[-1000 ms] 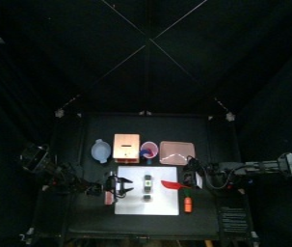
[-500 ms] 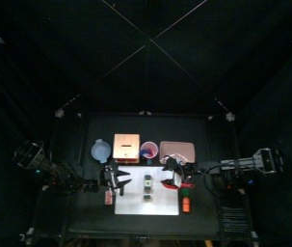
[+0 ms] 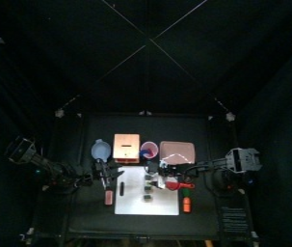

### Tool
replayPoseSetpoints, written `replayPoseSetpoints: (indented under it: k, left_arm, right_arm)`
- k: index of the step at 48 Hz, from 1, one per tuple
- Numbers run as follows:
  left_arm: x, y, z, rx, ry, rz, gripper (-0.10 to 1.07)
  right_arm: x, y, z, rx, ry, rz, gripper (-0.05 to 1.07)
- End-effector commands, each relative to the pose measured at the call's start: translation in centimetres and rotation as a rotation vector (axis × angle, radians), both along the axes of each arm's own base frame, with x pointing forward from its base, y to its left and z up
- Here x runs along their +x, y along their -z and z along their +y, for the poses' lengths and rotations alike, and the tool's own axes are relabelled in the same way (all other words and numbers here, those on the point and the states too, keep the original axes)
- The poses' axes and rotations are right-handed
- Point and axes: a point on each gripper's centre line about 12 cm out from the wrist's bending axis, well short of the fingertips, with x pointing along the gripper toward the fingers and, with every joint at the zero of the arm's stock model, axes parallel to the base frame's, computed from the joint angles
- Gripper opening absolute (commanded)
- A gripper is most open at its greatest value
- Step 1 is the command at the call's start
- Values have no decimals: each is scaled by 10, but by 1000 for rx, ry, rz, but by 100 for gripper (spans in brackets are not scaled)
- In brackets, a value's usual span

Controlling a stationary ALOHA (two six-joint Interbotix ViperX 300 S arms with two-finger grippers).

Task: Place cut sushi roll into bowl

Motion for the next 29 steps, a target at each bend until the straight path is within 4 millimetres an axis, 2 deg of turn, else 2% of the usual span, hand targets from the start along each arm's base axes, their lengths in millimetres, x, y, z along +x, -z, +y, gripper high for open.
replayPoseSetpoints:
  k: [1,8,20,29]
  left_arm:
    - [-1,-4,1,-1,-4,-17,76]
    - [-5,0,1,0,1,-7,76]
    - [-5,1,1,0,3,-2,76]
    - [-5,2,0,-3,10,4,76]
  right_arm:
    - [10,-12,-2,-2,4,-43,101]
    - [17,-7,-5,-6,9,-34,97]
    - [22,7,-15,-10,30,2,80]
    - [23,11,-23,-9,48,10,72]
